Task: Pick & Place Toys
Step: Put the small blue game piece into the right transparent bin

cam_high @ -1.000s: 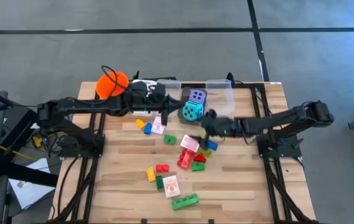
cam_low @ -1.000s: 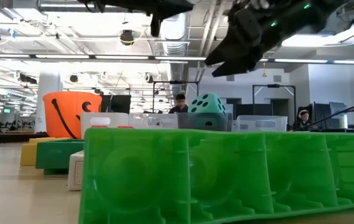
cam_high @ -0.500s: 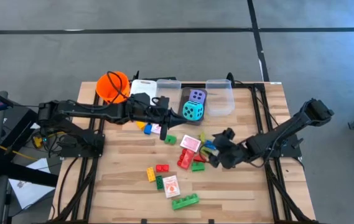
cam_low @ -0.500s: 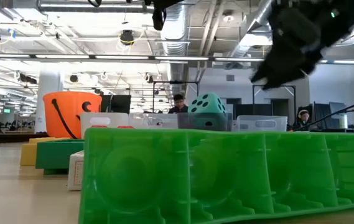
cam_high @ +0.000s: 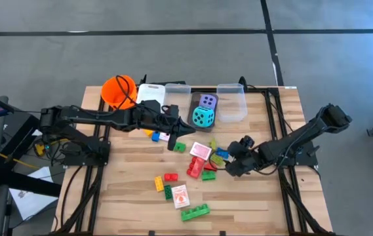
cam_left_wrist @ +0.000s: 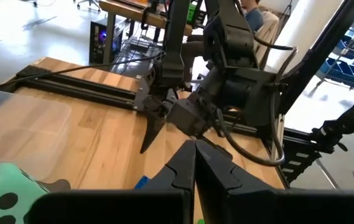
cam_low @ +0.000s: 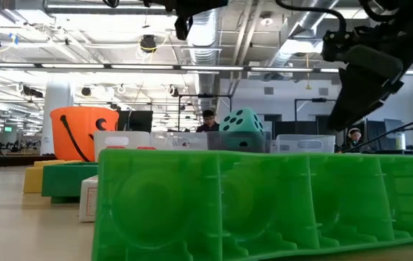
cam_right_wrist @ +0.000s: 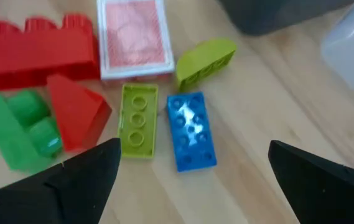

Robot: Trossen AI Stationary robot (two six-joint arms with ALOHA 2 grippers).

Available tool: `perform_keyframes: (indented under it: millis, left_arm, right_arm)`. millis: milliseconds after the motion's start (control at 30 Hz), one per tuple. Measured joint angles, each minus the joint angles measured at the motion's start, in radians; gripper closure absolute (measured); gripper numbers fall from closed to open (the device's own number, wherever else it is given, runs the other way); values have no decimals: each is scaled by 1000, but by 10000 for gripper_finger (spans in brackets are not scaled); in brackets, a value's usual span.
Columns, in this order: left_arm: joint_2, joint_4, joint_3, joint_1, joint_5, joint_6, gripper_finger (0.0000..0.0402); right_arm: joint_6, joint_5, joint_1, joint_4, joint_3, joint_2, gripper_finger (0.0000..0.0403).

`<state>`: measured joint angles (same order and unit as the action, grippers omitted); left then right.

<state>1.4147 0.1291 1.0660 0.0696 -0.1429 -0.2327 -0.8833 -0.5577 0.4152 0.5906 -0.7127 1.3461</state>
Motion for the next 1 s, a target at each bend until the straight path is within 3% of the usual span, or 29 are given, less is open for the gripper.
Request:
perform_keyframes:
  millis: [133,533,800,1000]
  left_arm:
    - [0,0,0,0,0,0,401]
    - [0,-2,0,-28,-1,-9,401]
    - [0,-2,0,-37,-1,-9,401]
    - [0,-2,0,-37,-1,-9,402]
  right_arm:
    - [32,88,-50,-12,19,0,3]
    - [150,196,-147,-151,106,0,3]
    - [145,200,-156,-168,165,0,4]
    - [139,201,-156,-226,196,0,30]
